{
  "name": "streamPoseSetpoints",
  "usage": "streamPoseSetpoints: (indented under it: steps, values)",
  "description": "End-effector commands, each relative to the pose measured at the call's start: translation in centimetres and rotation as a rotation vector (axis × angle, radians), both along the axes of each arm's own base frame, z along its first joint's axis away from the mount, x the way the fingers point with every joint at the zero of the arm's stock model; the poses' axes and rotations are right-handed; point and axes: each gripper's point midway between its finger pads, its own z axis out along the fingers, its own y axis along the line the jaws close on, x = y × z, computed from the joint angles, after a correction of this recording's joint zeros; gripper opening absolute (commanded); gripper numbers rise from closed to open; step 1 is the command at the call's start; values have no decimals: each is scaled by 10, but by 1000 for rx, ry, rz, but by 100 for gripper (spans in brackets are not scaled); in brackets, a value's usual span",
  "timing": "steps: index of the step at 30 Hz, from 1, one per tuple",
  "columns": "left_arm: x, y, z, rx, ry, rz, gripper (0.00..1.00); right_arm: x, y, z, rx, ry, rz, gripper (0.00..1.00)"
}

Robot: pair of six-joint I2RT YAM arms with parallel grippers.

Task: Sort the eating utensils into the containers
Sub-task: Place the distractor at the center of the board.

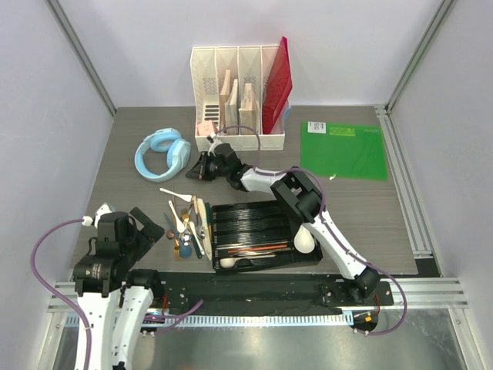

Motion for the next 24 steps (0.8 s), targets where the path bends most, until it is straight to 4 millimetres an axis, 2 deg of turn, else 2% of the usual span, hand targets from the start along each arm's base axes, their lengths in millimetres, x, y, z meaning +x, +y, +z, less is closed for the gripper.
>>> streamPoseSetpoints:
  steps: [1,2,6,7,8,11,19,21,22,23,24]
  values:
    - [9,-2,2,1,-20,-25,98,28,20,14,109,21,-61,1]
    - [9,-2,2,-2,-20,-24,98,36,28,33,142,1,-59,1]
    - [9,-2,1,-2,-13,-25,99,47,40,33,181,14,-78,1]
    - [9,-2,1,-2,-13,-25,98,50,38,26,180,24,-90,1]
    - [10,-3,1,-3,-13,-30,98,53,40,32,202,21,-106,1]
    - [11,-3,0,-4,-8,-31,99,57,41,33,244,46,-134,1]
    - [13,-3,-1,-14,-3,-33,98,53,37,16,252,89,-154,1]
    - [14,-2,-1,-13,-4,-33,98,49,38,30,277,78,-129,1]
    - [14,-3,-1,-16,-4,-36,98,44,34,17,252,93,-130,3]
    - [14,-3,0,-17,-8,-36,98,42,31,22,262,74,-126,4]
    - [14,-3,-1,-18,-7,-38,98,41,29,46,280,36,-122,1]
